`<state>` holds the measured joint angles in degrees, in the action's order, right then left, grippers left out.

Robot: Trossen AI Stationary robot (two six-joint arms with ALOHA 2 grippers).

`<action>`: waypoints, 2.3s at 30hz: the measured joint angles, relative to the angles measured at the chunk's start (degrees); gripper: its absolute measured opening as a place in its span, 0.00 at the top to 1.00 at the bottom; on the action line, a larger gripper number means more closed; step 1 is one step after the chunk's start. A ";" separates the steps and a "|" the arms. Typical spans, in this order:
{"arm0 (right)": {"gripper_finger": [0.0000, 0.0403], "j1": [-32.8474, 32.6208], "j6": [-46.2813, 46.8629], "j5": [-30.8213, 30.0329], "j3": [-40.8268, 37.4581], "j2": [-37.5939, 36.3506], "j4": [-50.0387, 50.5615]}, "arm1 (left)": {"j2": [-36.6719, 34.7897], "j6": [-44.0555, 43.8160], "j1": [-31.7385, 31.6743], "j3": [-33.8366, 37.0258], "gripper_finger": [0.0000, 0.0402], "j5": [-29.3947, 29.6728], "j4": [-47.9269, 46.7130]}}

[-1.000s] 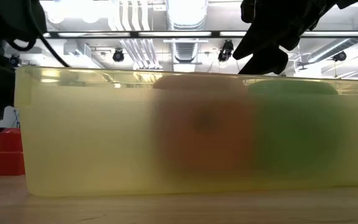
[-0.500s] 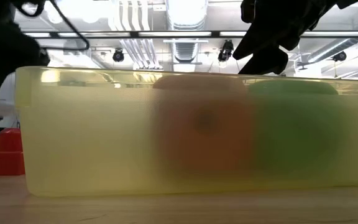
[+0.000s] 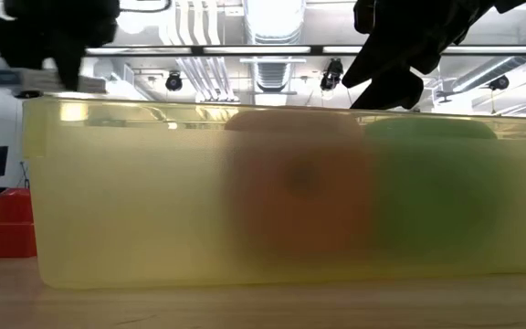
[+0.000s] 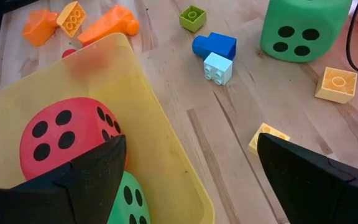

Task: Pick & Place Toys
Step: Put the blue playing card box into the transparent bin

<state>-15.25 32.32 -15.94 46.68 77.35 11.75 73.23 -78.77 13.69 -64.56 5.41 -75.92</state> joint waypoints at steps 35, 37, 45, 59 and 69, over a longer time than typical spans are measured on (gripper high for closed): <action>0.12 0.01 -2.32 0.04 0.00 -0.01 -0.04 | 21.06 35.60 -50.50 -26.30 0.31 -1.49 -1.74; 0.12 0.01 -2.32 0.13 0.00 -0.01 -0.05 | 21.66 35.48 -51.90 -25.95 0.31 -1.31 -1.23; 0.12 -0.11 -1.43 1.41 0.00 -0.01 -0.04 | 21.86 33.95 -56.13 -22.05 0.31 -1.07 0.30; 0.12 -0.12 -1.46 1.40 0.00 -0.01 -0.04 | 21.81 34.87 -57.94 -10.45 0.31 -2.04 8.02; 0.12 -0.12 -1.46 1.38 0.00 0.01 -0.06 | 21.79 34.93 -59.20 -3.56 0.31 -5.06 15.05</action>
<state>-15.38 30.85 -14.57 46.68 77.36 11.68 95.02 -43.84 -45.50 -68.12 0.35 -60.87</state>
